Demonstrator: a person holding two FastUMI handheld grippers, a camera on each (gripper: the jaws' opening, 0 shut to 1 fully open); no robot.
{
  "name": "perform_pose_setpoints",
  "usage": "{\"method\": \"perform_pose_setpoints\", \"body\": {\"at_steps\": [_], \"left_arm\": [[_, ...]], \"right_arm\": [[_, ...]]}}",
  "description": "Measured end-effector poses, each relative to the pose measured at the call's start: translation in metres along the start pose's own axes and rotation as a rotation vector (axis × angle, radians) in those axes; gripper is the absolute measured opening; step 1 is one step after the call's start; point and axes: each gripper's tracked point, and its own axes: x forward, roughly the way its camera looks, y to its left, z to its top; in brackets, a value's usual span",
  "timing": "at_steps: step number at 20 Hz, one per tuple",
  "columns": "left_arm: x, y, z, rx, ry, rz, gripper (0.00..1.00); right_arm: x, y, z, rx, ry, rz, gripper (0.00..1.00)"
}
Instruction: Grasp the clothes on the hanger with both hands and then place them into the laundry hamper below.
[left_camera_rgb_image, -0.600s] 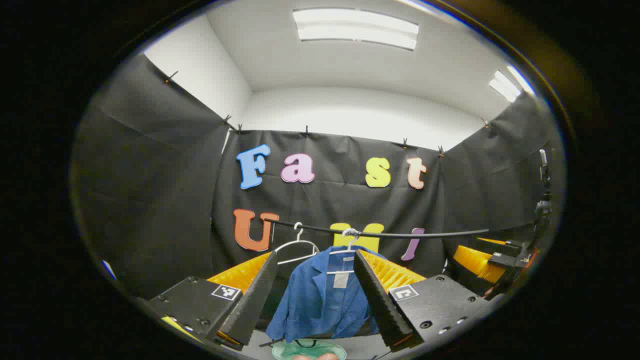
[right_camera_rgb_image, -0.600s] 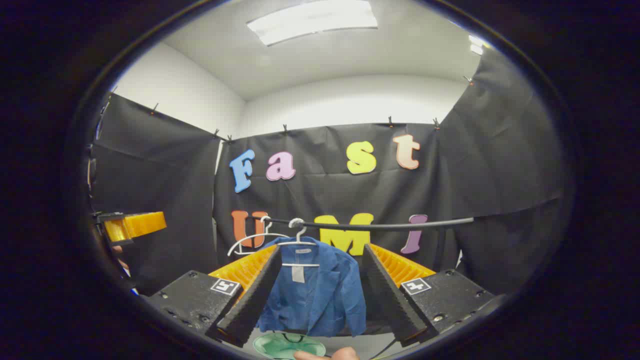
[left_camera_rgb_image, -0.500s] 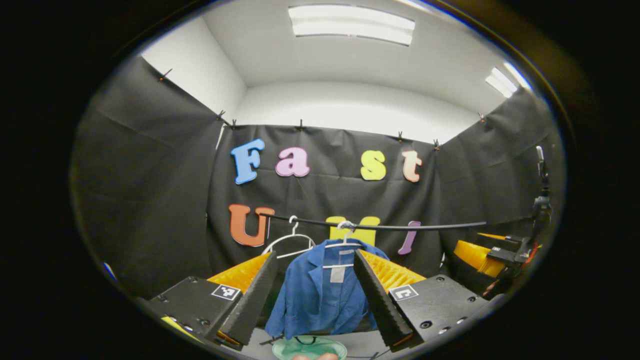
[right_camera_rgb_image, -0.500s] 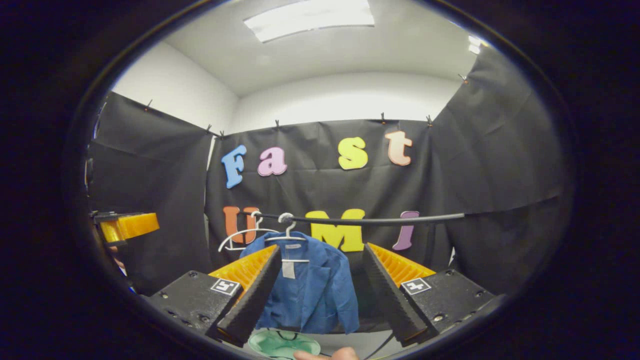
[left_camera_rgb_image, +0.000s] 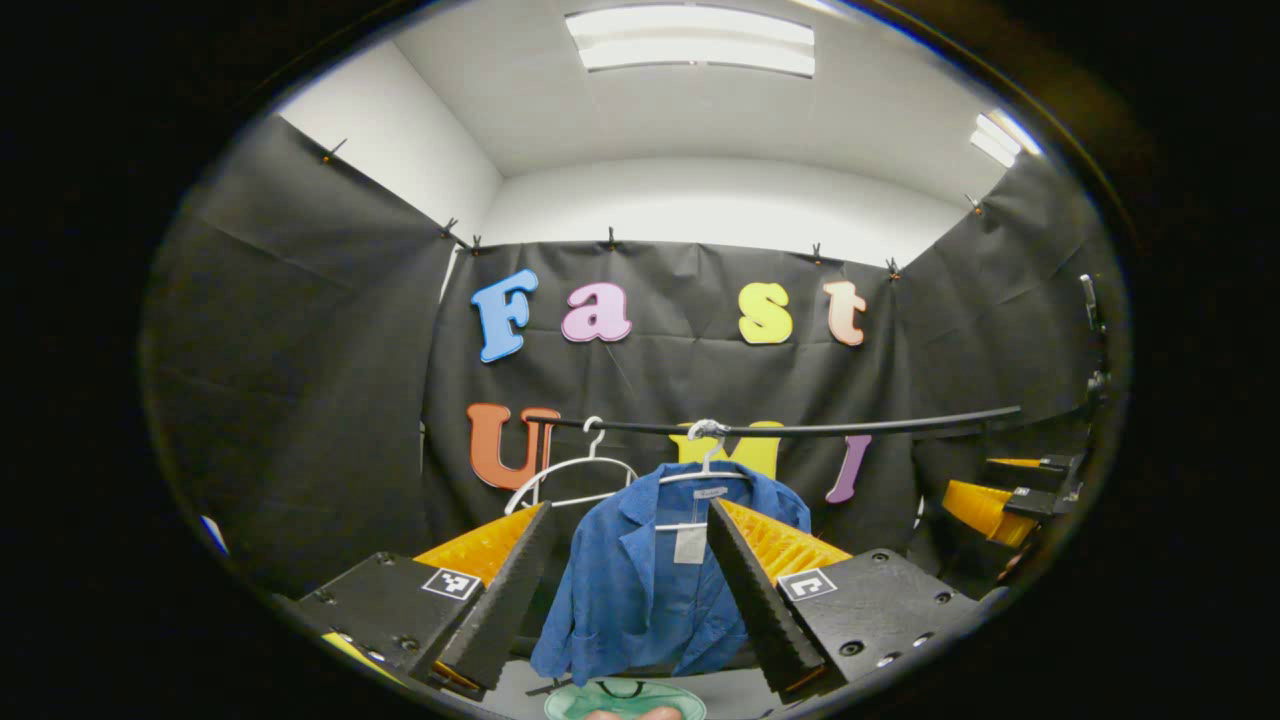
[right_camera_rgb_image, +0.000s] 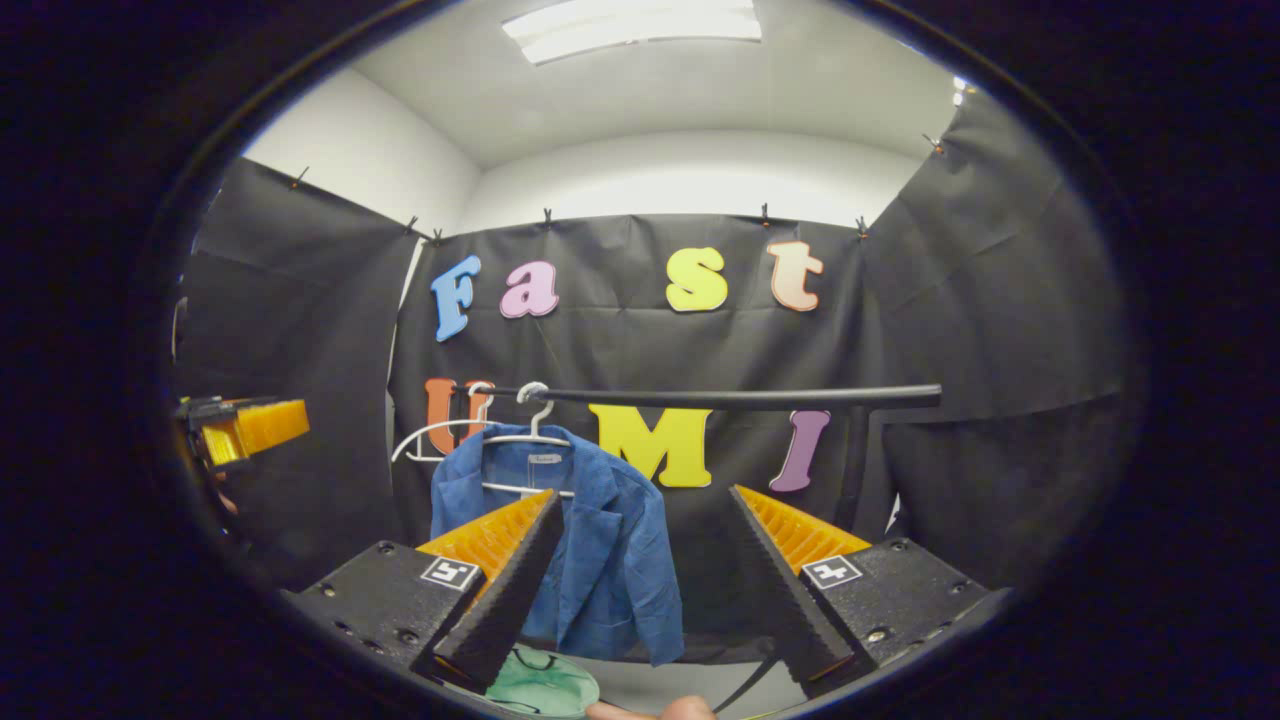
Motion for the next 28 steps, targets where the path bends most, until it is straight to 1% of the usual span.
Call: {"method": "perform_pose_setpoints", "body": {"at_steps": [3,5,7,9,10,11,13,14,16,18,19,21,22,23,24,28], "left_arm": [[0.01,-0.008,-0.007,-0.011,-0.006,0.035,1.0],[0.017,-0.016,-0.014,-0.023,0.015,0.04,1.0],[0.023,-0.016,-0.033,0.006,0.063,0.077,1.0],[0.025,-0.013,-0.048,0.05,0.104,0.112,1.0],[0.027,-0.015,-0.059,0.069,0.134,0.116,1.0],[0.03,-0.019,-0.066,0.084,0.146,0.108,0.92],[0.039,-0.021,-0.073,0.089,0.143,0.104,0.93],[0.044,-0.021,-0.08,0.073,0.15,0.099,0.93],[0.057,-0.019,-0.095,0.022,0.173,0.083,0.93],[0.07,-0.014,-0.107,-0.025,0.191,0.081,0.93],[0.078,-0.013,-0.111,-0.043,0.198,0.068,0.93],[0.095,-0.017,-0.126,-0.046,0.239,0.017,0.93],[0.101,-0.016,-0.135,-0.04,0.262,0.007,0.96],[0.109,-0.015,-0.143,-0.039,0.274,-0.003,0.93],[0.116,-0.016,-0.151,-0.04,0.291,-0.012,0.93],[0.155,-0.014,-0.188,-0.069,0.321,-0.067,0.93]], "right_arm": [[0.017,0.0,-0.02,-0.018,0.031,0.066,1.0],[0.029,0.002,-0.033,-0.015,0.054,0.11,1.0],[0.043,0.005,-0.045,-0.024,0.07,0.144,1.0],[0.056,0.008,-0.056,-0.023,0.088,0.155,1.0],[0.062,0.01,-0.063,-0.017,0.094,0.161,1.0],[0.067,0.011,-0.069,-0.019,0.104,0.16,1.0],[0.077,0.015,-0.083,-0.02,0.126,0.159,1.0],[0.082,0.019,-0.091,-0.015,0.14,0.163,1.0],[0.097,0.028,-0.105,-0.003,0.171,0.152,1.0],[0.113,0.038,-0.118,0.035,0.199,0.131,1.0],[0.122,0.046,-0.123,0.061,0.213,0.128,1.0],[0.143,0.058,-0.133,0.123,0.24,0.111,1.0],[0.154,0.064,-0.138,0.156,0.255,0.107,1.0],[0.166,0.069,-0.142,0.182,0.275,0.102,1.0],[0.177,0.075,-0.146,0.203,0.287,0.108,1.0],[0.221,0.086,-0.161,0.227,0.327,0.076,1.0]]}}
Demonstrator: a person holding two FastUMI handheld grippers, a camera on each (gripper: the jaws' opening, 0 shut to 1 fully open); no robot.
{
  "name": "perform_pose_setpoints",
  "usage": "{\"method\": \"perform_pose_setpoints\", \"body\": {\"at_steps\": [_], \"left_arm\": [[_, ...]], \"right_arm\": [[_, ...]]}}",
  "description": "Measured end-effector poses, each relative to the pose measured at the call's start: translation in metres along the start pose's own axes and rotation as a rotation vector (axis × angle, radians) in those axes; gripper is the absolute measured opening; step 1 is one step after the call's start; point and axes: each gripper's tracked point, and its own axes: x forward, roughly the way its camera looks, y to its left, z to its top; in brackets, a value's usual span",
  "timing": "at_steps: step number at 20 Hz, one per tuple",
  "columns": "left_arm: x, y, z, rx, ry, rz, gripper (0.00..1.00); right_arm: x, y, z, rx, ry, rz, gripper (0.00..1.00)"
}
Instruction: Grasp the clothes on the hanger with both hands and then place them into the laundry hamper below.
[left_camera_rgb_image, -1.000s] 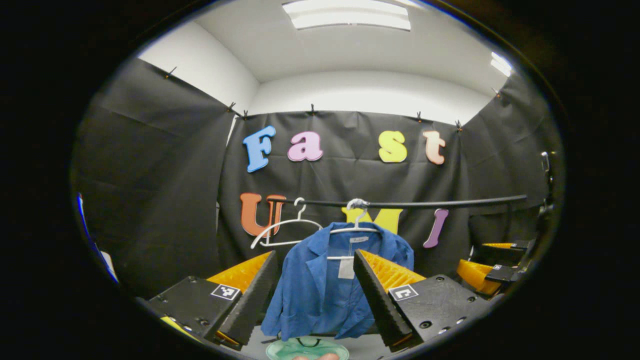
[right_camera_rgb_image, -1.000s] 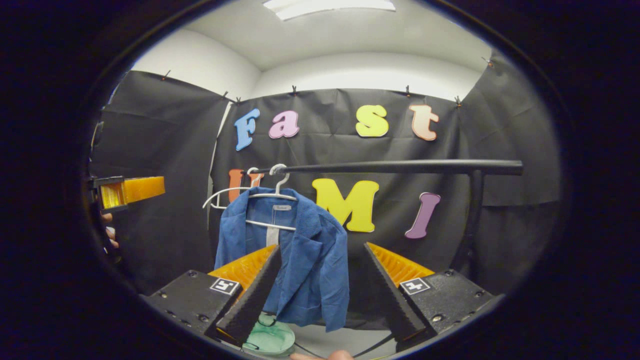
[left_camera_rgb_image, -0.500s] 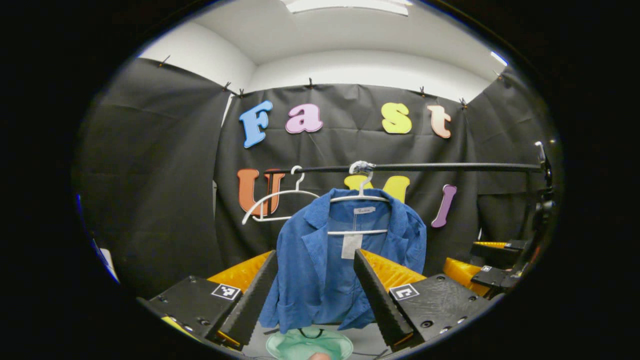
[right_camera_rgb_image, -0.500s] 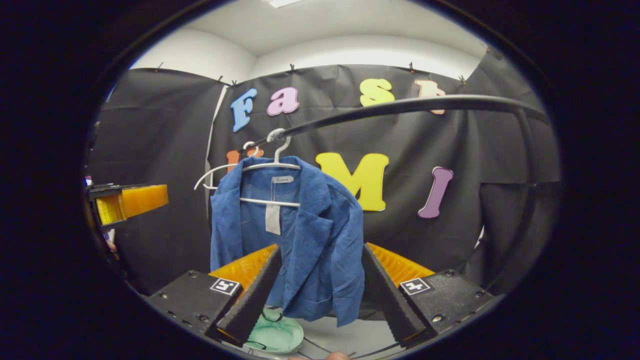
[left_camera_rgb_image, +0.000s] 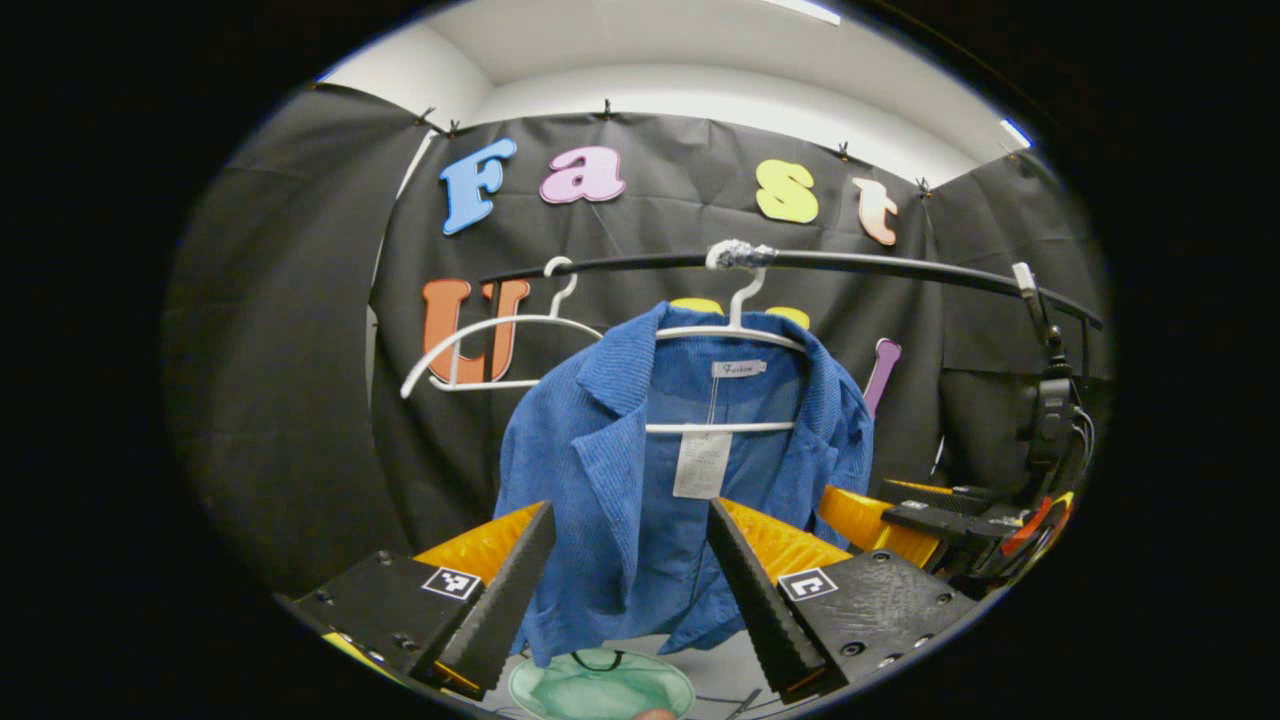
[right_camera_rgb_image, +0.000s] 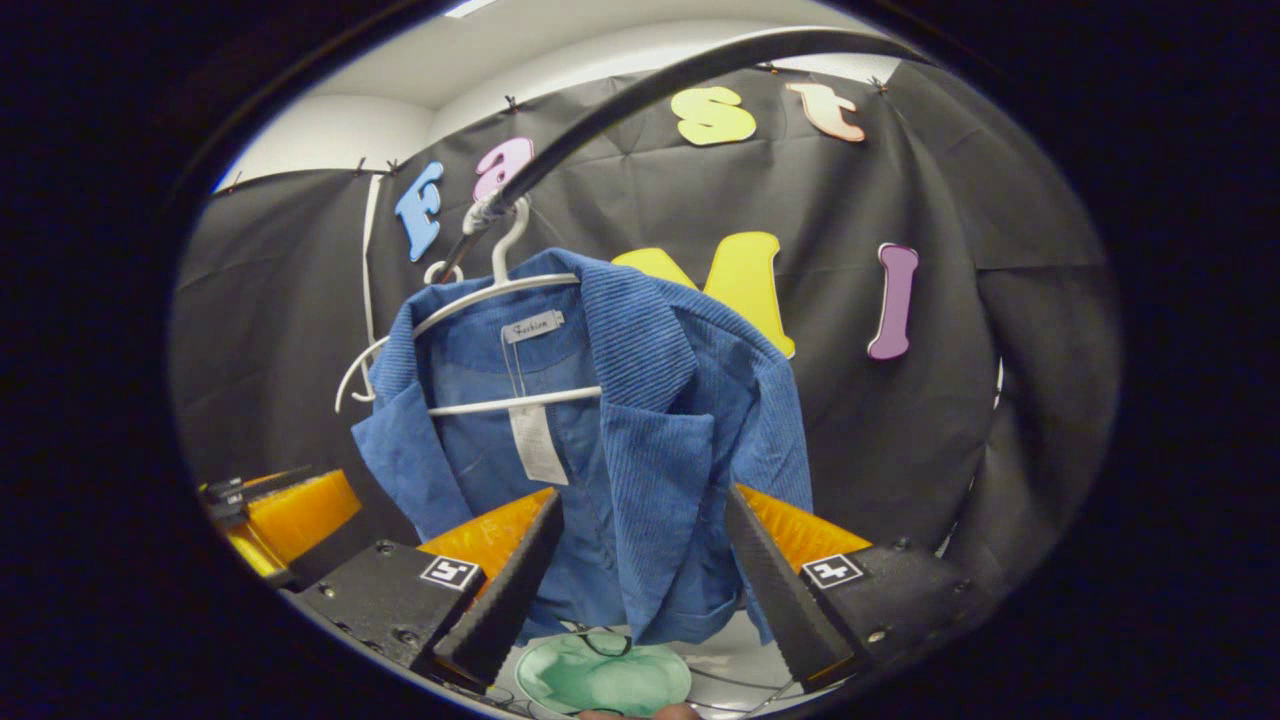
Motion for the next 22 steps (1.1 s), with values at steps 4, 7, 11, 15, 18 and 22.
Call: {"method": "perform_pose_setpoints", "body": {"at_steps": [4,7,11,15,18,22], "left_arm": [[0.035,0.015,-0.012,-0.02,0.031,-0.006,0.93],[0.06,0.019,-0.029,-0.041,0.075,-0.012,0.93],[0.082,0.025,-0.029,-0.048,0.06,0.012,0.9],[0.087,0.03,-0.026,-0.06,0.072,0.018,0.7],[0.089,0.028,-0.024,-0.06,0.081,-0.002,0.43],[0.087,0.028,-0.023,-0.108,0.096,-0.007,0.06]], "right_arm": [[0.042,0.007,0.005,-0.017,-0.01,-0.023,1.0],[0.067,0.009,-0.006,-0.047,0.015,-0.035,0.99],[0.081,0.002,-0.008,0.011,0.023,-0.038,0.92],[0.085,-0.005,-0.014,0.077,0.044,0.008,0.69],[0.079,-0.006,-0.012,0.157,0.059,0.082,0.56],[0.065,-0.018,-0.004,0.196,0.029,0.119,0.25]]}}
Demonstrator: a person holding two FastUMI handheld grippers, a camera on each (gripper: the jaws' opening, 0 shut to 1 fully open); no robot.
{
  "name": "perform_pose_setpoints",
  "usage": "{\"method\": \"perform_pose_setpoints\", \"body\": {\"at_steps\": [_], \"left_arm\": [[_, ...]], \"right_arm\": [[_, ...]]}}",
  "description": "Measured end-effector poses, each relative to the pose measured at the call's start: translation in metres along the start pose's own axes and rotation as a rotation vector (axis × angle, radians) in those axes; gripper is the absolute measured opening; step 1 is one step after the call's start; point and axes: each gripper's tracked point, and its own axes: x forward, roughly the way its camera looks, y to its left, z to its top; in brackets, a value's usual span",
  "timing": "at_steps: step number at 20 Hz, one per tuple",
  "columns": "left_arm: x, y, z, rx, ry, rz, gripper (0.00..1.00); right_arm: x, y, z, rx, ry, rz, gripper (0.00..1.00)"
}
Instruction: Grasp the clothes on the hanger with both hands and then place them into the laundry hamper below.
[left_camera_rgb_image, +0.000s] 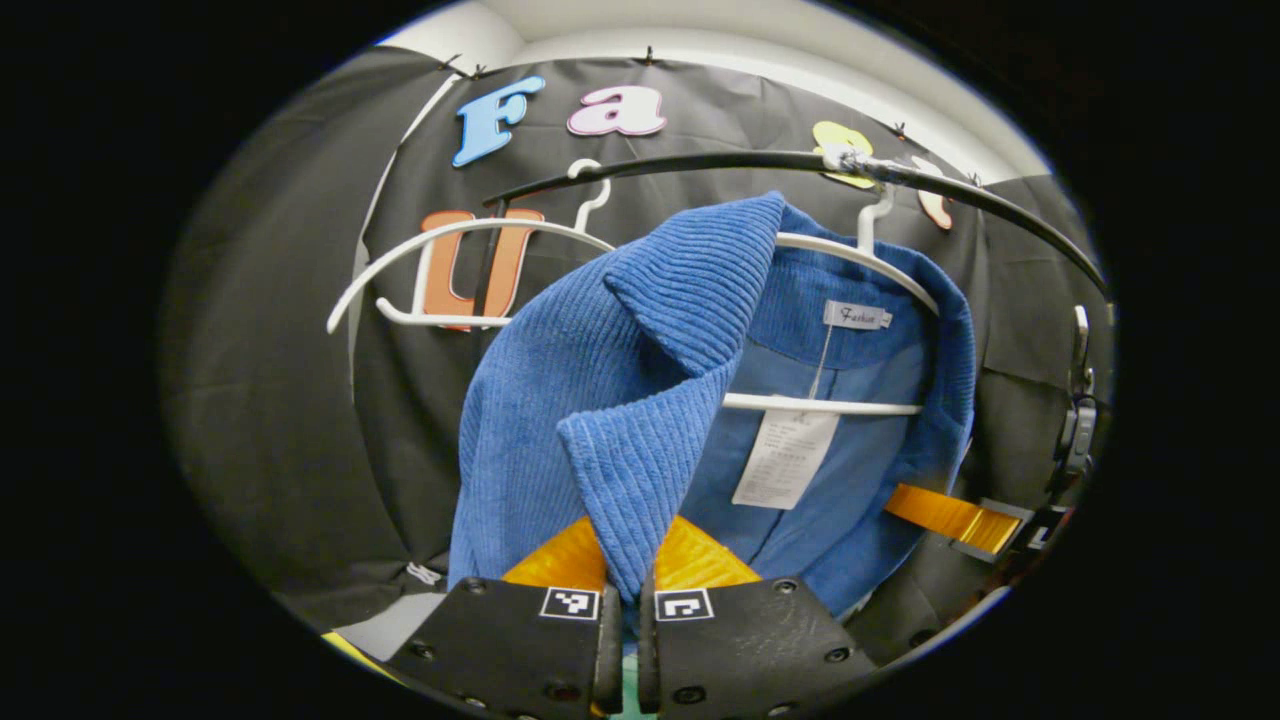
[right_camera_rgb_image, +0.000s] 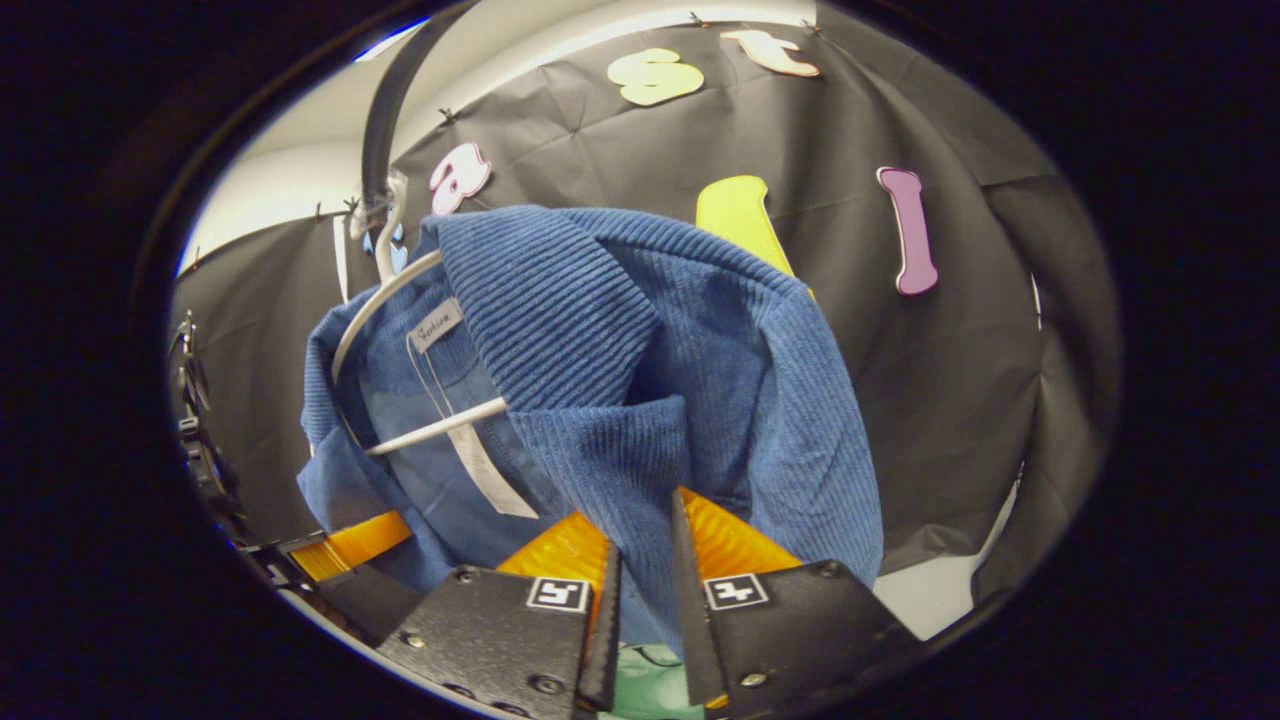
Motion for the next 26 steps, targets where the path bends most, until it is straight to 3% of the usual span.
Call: {"method": "perform_pose_setpoints", "body": {"at_steps": [1,4,6,7,8,9,12,14,16,17,18,19,21,23,24,26], "left_arm": [[0.0,-0.001,0.002,-0.01,-0.001,-0.021,0.08],[-0.009,-0.002,0.005,-0.046,-0.003,-0.053,0.07],[-0.007,-0.012,0.009,-0.085,0.005,-0.099,0.03],[-0.011,-0.009,0.013,-0.086,-0.001,-0.099,0.07],[-0.014,-0.006,0.016,-0.081,-0.009,-0.1,0.03],[-0.017,-0.005,0.021,-0.077,-0.017,-0.102,0.08],[-0.026,-0.005,0.04,-0.083,-0.046,-0.118,0.03],[-0.033,-0.003,0.056,-0.087,-0.078,-0.122,0.07],[-0.034,0.004,0.066,-0.099,-0.092,-0.117,0.07],[-0.034,0.009,0.07,-0.103,-0.092,-0.109,0.03],[-0.035,0.016,0.074,-0.109,-0.098,-0.098,0.07],[-0.034,0.023,0.076,-0.121,-0.096,-0.083,0.02],[-0.031,0.035,0.082,-0.164,-0.099,-0.071,0.07],[-0.03,0.047,0.092,-0.172,-0.107,-0.054,0.03],[-0.031,0.053,0.099,-0.167,-0.116,-0.044,0.07],[-0.031,0.062,0.111,-0.164,-0.136,-0.026,0.07]], "right_arm": [[-0.004,-0.004,0.003,0.001,-0.01,-0.007,0.25],[-0.016,-0.006,0.01,0.04,-0.023,0.025,0.12],[-0.02,-0.011,0.019,0.112,-0.042,0.042,0.1],[-0.022,-0.016,0.024,0.154,-0.053,0.042,0.09],[-0.024,-0.019,0.028,0.205,-0.062,0.049,0.08],[-0.025,-0.022,0.032,0.267,-0.066,0.057,0.08],[-0.024,-0.033,0.05,0.429,-0.075,0.084,0.08],[-0.026,-0.038,0.064,0.468,-0.111,0.093,0.08],[-0.031,-0.041,0.078,0.485,-0.137,0.098,0.08],[-0.033,-0.043,0.086,0.506,-0.153,0.108,0.08],[-0.035,-0.044,0.092,0.539,-0.167,0.121,0.08],[-0.037,-0.045,0.1,0.577,-0.179,0.137,0.08],[-0.033,-0.046,0.11,0.63,-0.194,0.156,0.07],[-0.031,-0.048,0.118,0.64,-0.209,0.158,0.07],[-0.033,-0.045,0.119,0.638,-0.216,0.164,0.07],[-0.036,-0.045,0.129,0.647,-0.236,0.188,0.07]]}}
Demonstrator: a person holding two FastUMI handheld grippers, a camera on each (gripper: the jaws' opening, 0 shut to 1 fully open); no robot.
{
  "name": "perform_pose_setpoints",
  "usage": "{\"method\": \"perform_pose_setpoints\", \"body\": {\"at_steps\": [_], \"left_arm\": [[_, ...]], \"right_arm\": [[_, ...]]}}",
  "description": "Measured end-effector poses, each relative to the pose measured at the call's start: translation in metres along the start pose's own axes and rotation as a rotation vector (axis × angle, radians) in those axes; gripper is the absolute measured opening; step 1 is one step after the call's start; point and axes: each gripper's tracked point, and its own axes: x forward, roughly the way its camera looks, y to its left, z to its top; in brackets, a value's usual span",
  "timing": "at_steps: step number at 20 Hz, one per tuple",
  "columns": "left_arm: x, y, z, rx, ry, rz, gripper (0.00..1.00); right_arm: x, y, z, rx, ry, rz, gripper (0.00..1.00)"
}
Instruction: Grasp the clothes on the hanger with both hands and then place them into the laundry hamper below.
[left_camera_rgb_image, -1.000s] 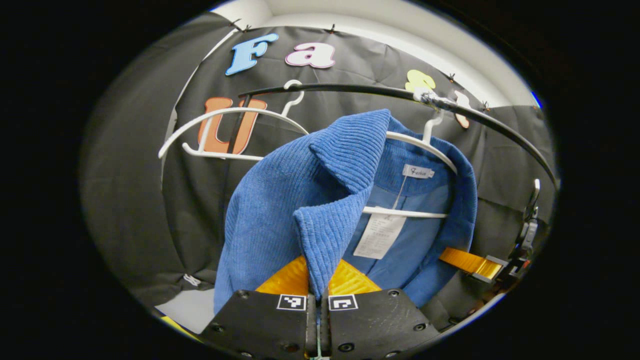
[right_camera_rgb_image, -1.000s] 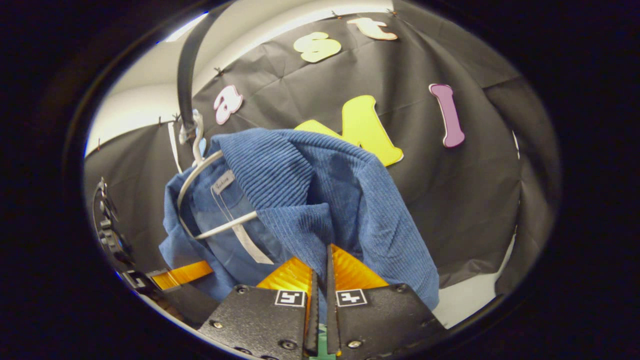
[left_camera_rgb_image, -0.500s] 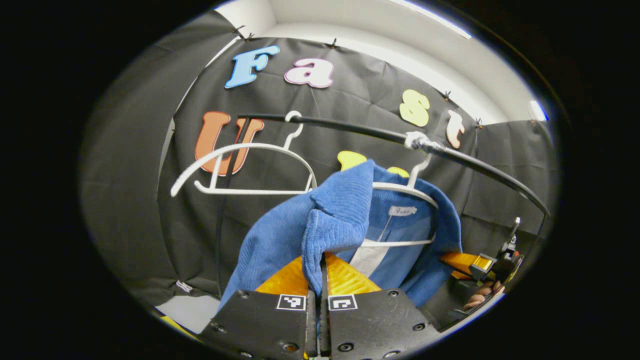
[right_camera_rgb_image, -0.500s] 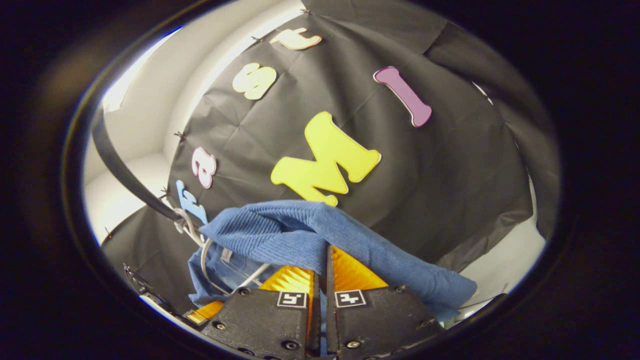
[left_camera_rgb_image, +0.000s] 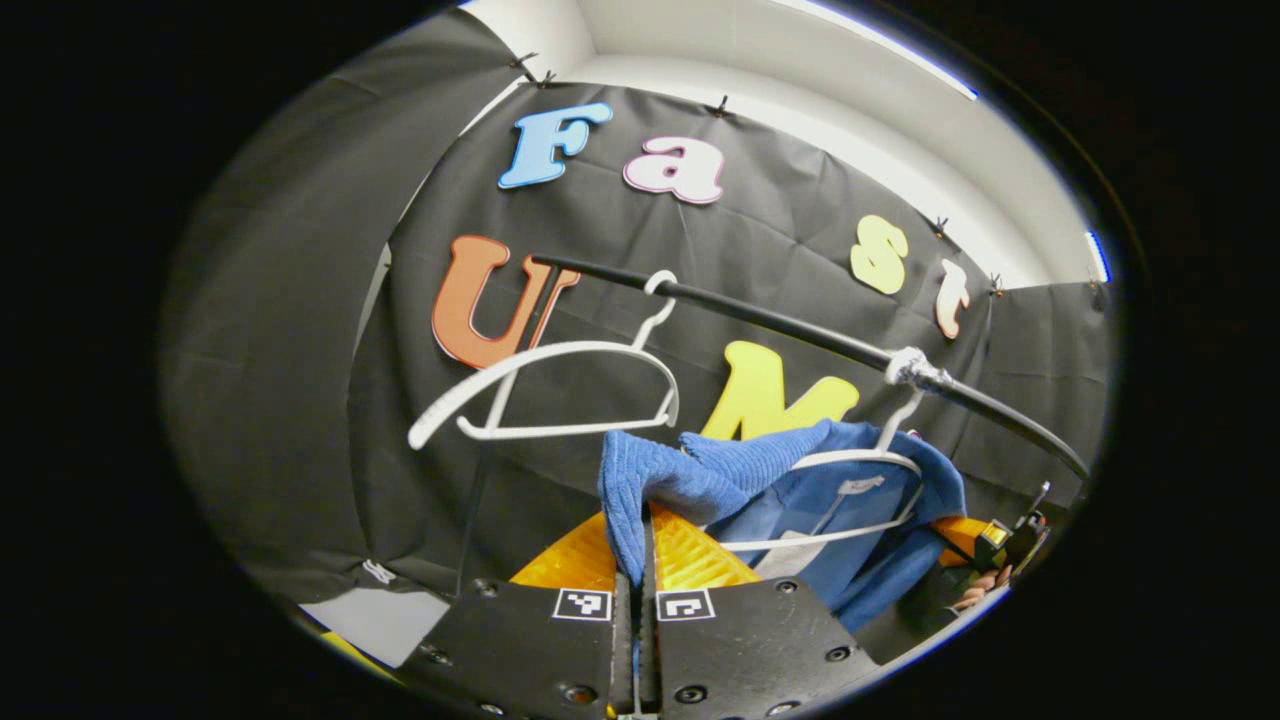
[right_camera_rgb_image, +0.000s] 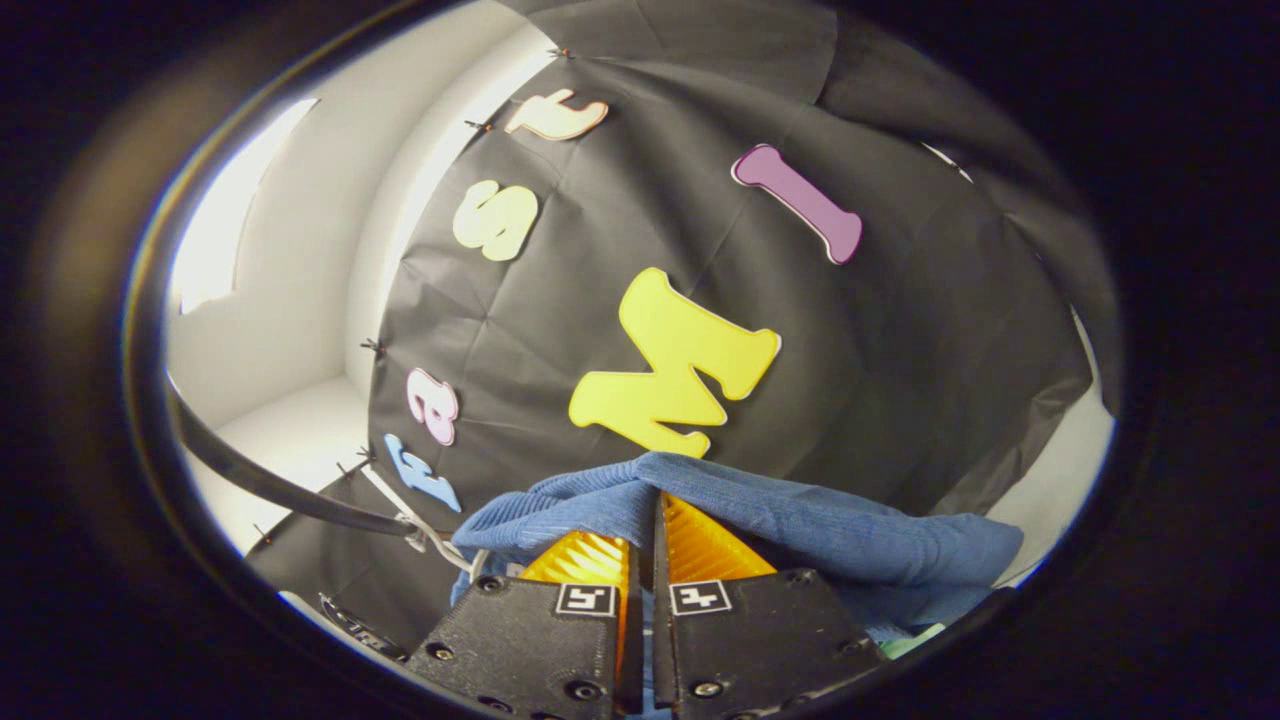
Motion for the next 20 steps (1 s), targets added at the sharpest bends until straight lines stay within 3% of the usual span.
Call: {"method": "perform_pose_setpoints", "body": {"at_steps": [4,6,10,16,20], "left_arm": [[0.008,0.01,0.018,-0.01,-0.012,0.003,0.02],[0.007,0.013,0.023,0.019,-0.014,0.008,0.02],[0.017,0.01,0.029,-0.001,-0.011,-0.038,0.02],[0.03,0.014,0.04,0.021,0.002,-0.061,0.02],[0.041,0.007,0.057,0.099,-0.022,-0.072,0.02]], "right_arm": [[0.012,0.014,0.017,0.034,-0.025,0.032,0.07],[0.013,0.02,0.02,-0.004,-0.022,0.042,0.06],[0.016,0.039,0.043,-0.002,-0.046,0.104,0.06],[0.04,0.034,0.054,-0.049,-0.014,0.083,0.06],[0.058,0.045,0.068,-0.109,-0.011,0.089,0.06]]}}
